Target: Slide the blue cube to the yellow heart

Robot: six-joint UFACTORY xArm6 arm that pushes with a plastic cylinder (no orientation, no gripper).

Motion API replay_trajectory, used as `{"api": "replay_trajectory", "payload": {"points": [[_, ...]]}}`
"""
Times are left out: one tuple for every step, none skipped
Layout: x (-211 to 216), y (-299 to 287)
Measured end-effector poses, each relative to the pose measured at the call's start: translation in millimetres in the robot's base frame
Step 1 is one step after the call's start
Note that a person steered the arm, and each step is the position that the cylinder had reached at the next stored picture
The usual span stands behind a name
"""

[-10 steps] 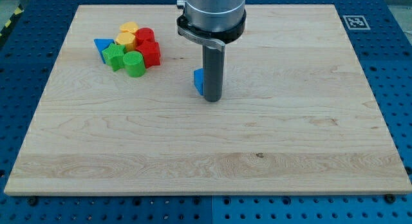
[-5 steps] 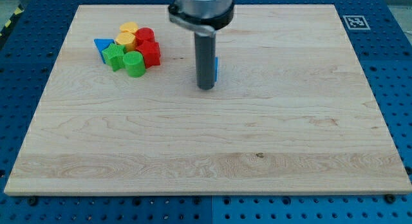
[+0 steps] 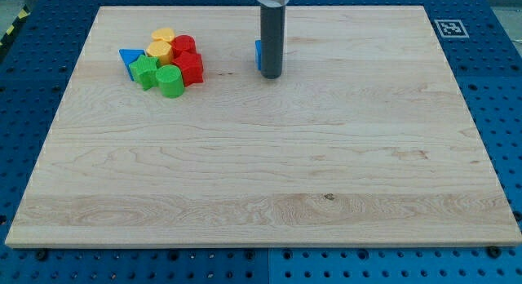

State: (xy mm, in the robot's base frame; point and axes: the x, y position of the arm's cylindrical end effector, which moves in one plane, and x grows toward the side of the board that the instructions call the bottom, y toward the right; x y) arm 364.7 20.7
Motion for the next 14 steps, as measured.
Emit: {"api": "replay_trajectory", "payload": {"points": [[-4,21],[-31,16],[-49,-1],[-49,-2],[-23,1],[-8,-23],[-39,-37],[-47,-33],[-47,-7],[-47,-3],[-47,-3],[-56,-4],[-86,-11],[-77,-15]]}}
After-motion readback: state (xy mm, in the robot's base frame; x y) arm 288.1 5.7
